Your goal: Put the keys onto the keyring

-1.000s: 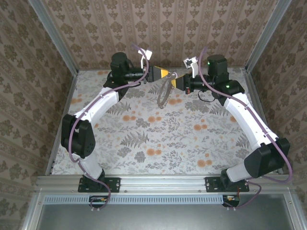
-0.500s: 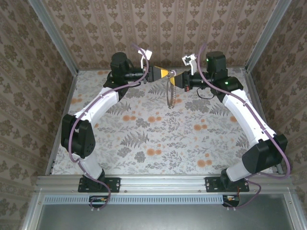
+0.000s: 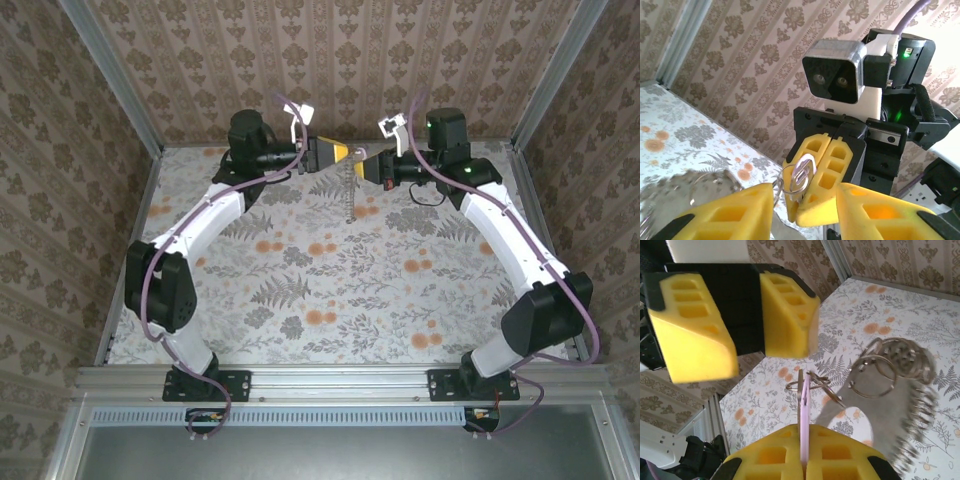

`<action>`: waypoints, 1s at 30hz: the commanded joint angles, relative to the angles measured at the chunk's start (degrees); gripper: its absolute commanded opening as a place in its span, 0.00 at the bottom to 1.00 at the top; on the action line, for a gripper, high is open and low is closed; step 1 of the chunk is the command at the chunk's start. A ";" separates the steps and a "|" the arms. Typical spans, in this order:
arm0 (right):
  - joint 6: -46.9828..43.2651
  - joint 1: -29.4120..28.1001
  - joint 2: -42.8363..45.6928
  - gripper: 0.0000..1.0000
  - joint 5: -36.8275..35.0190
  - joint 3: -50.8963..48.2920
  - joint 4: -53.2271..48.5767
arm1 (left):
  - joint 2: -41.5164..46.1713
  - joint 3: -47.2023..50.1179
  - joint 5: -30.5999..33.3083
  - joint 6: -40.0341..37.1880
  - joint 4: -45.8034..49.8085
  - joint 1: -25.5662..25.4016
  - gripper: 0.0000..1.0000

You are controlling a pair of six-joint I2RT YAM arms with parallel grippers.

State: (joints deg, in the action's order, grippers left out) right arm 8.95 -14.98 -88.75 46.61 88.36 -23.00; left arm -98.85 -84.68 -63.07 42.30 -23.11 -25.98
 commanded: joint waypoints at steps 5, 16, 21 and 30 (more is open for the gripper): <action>-1.82 0.82 -1.97 0.00 1.12 2.81 -2.16 | 4.25 1.99 1.72 -0.91 -0.42 3.26 0.53; -3.94 1.65 -8.62 0.00 0.40 5.33 -3.45 | 7.21 7.07 5.16 -0.80 0.29 7.73 0.79; -3.76 1.84 -15.13 0.00 0.84 10.88 -4.33 | 9.02 9.89 6.69 -1.08 0.94 9.91 1.00; -4.39 2.19 -28.54 0.00 1.51 26.07 -9.97 | 10.40 11.14 7.34 -2.74 4.01 12.22 1.00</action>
State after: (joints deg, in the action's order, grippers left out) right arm 5.89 -13.19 -114.63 46.76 109.27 -30.33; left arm -90.94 -73.78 -56.05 41.56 -20.78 -14.31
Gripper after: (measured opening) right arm 0.070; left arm 0.999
